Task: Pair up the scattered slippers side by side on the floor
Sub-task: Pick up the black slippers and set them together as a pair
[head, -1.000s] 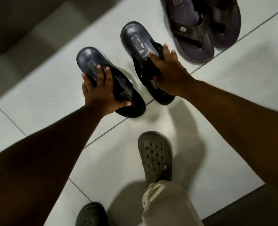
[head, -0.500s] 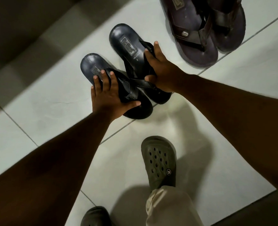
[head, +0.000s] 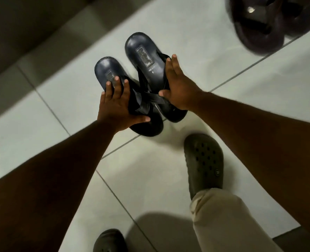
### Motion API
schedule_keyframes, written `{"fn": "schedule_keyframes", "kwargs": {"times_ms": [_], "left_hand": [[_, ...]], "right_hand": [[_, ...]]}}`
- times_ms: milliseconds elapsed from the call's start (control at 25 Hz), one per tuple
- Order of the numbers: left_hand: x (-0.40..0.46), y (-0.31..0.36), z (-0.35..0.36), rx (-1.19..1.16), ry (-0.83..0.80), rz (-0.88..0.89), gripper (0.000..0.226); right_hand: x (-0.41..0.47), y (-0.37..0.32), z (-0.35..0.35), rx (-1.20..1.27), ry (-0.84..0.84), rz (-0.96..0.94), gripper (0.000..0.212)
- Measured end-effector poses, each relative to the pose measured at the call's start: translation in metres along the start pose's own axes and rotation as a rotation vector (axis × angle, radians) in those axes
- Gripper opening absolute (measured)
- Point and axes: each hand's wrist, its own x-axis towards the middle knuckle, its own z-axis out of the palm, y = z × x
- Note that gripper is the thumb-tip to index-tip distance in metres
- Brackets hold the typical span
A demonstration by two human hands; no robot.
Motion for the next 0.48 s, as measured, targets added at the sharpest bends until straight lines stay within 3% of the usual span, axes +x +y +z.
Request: {"fn": "schedule_keyframes", "kwargs": {"times_ms": [240, 480], "left_hand": [[-0.034, -0.068, 0.011, -0.011, -0.026, -0.002, 0.133], [-0.053, -0.092, 0.030, -0.040, -0.009, -0.037, 0.135]], "right_hand": [[-0.004, -0.050, 0.059, -0.005, 0.003, -0.019, 0.093], [-0.007, -0.068, 0.076, -0.011, -0.079, -0.004, 0.094]]}}
